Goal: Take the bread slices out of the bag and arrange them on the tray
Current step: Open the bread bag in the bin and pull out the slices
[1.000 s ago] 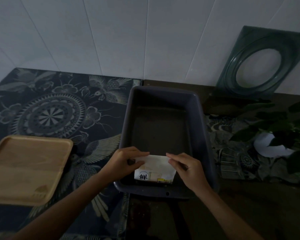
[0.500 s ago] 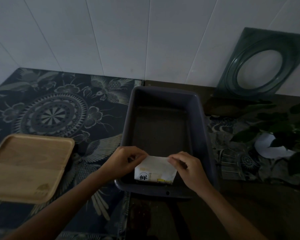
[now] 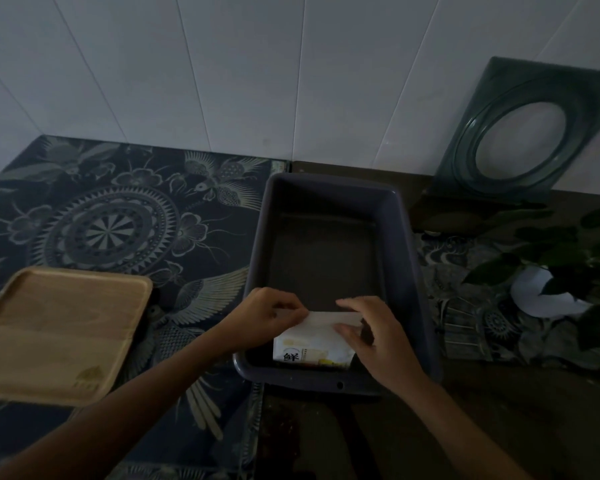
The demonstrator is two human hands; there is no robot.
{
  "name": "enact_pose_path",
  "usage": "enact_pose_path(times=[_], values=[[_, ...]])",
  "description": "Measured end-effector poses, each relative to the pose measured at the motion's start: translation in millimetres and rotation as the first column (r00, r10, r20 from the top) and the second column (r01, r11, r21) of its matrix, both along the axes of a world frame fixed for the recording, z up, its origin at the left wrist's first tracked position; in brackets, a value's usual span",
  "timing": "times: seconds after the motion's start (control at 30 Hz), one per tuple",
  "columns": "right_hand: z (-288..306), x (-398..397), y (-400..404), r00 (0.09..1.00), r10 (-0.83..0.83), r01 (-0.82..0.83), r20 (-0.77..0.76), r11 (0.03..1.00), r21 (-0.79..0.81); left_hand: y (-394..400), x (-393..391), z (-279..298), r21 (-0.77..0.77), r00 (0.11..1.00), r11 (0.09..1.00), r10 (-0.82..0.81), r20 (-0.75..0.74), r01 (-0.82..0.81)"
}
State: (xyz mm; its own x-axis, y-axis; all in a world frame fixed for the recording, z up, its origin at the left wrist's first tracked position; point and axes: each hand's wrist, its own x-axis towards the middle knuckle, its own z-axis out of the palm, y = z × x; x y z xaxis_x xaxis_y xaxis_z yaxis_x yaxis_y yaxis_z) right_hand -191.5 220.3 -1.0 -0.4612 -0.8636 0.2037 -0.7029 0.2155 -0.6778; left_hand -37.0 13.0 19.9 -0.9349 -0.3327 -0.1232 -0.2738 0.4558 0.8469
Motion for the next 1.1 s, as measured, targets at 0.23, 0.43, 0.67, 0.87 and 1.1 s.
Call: enact_pose_path(times=[0.23,0.43,0.67,0.87,1.1], values=[[3,13,3,0.930,-0.013,-0.001,-0.367,0.999,-0.038,-1,-5,1,-0.045,1.000,0.999,0.023,-0.010,-0.023],[8,28,11,0.914,-0.012,-0.015,-0.405,0.998,-0.064,2,-8,5,-0.174,0.989,0.981,0.067,-0.131,-0.090],[13,43,23,0.915,0.118,-0.131,-0.385,0.991,-0.007,1,-12,12,-0.229,0.974,0.965,0.079,-0.214,-0.128],[11,49,32,0.900,0.216,-0.219,-0.380,0.975,0.036,-4,-16,13,-0.274,0.973,0.953,0.071,-0.220,-0.132],[14,51,46,0.875,0.327,-0.304,-0.357,0.945,0.121,-8,-16,10,-0.302,0.966,0.935,0.117,-0.231,-0.186]])
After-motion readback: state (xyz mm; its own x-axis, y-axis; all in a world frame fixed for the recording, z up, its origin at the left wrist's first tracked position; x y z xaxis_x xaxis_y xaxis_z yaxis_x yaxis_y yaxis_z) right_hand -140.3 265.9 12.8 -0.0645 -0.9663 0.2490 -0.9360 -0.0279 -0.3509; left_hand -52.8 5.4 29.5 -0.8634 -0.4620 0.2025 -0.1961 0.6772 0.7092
